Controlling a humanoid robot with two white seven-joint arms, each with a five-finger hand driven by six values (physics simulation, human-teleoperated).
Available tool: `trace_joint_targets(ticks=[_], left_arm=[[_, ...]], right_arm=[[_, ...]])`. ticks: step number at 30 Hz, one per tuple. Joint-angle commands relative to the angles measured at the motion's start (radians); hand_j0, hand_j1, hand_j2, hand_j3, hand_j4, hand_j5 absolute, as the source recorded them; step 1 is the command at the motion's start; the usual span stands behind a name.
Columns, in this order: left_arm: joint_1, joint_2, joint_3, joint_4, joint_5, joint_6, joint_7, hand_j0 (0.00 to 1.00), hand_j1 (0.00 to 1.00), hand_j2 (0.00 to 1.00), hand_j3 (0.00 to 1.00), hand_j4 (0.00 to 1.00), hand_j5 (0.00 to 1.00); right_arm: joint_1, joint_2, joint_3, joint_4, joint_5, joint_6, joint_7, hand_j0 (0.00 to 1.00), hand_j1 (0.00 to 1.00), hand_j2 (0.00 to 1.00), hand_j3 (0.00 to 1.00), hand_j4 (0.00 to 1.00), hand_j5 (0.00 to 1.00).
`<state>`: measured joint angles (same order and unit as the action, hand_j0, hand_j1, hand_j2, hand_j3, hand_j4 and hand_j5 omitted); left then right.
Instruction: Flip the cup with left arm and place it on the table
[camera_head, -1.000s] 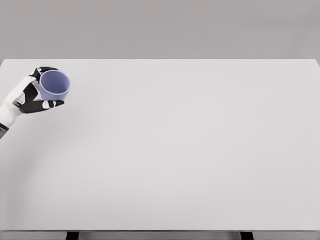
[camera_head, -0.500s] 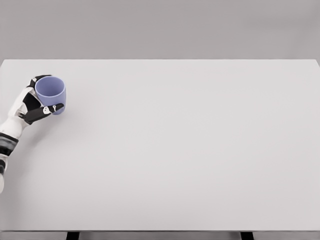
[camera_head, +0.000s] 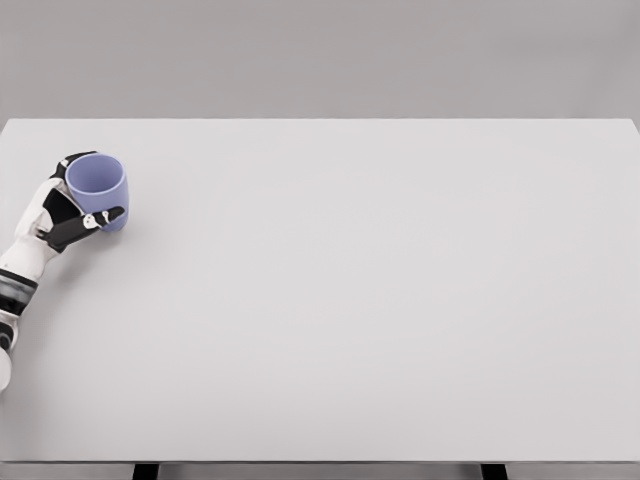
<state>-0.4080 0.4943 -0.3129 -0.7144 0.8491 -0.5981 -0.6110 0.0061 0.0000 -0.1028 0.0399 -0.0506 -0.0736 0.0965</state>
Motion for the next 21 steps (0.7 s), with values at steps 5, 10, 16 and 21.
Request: trace_joint_targets(ticks=[5,10,16,21], left_arm=[[0.002,0.003,0.020,-0.007,0.005,0.070,0.000,0.42,0.42,0.42,0.42,0.42,0.42],[0.000,0.003,0.021,-0.008,0.001,0.096,0.000,0.51,0.51,0.51,0.51,0.51,0.51],[0.002,0.004,0.021,-0.007,-0.004,0.100,0.000,0.88,0.88,0.88,0.88,0.88,0.88],[0.002,0.003,0.021,-0.008,-0.004,0.092,0.000,0.99,0.99,0.99,0.99,0.99,0.99]], right_arm=[[0.000,0.000,0.000,0.000,0.000,0.000,0.000,1.00,1.00,1.00,1.00,1.00,1.00],[0.000,0.000,0.000,0.000,0.000,0.000,0.000,1.00,1.00,1.00,1.00,1.00,1.00],[0.000,0.000,0.000,0.000,0.000,0.000,0.000,1.00,1.00,1.00,1.00,1.00,1.00],[0.000,0.000,0.000,0.000,0.000,0.000,0.000,1.00,1.00,1.00,1.00,1.00,1.00]])
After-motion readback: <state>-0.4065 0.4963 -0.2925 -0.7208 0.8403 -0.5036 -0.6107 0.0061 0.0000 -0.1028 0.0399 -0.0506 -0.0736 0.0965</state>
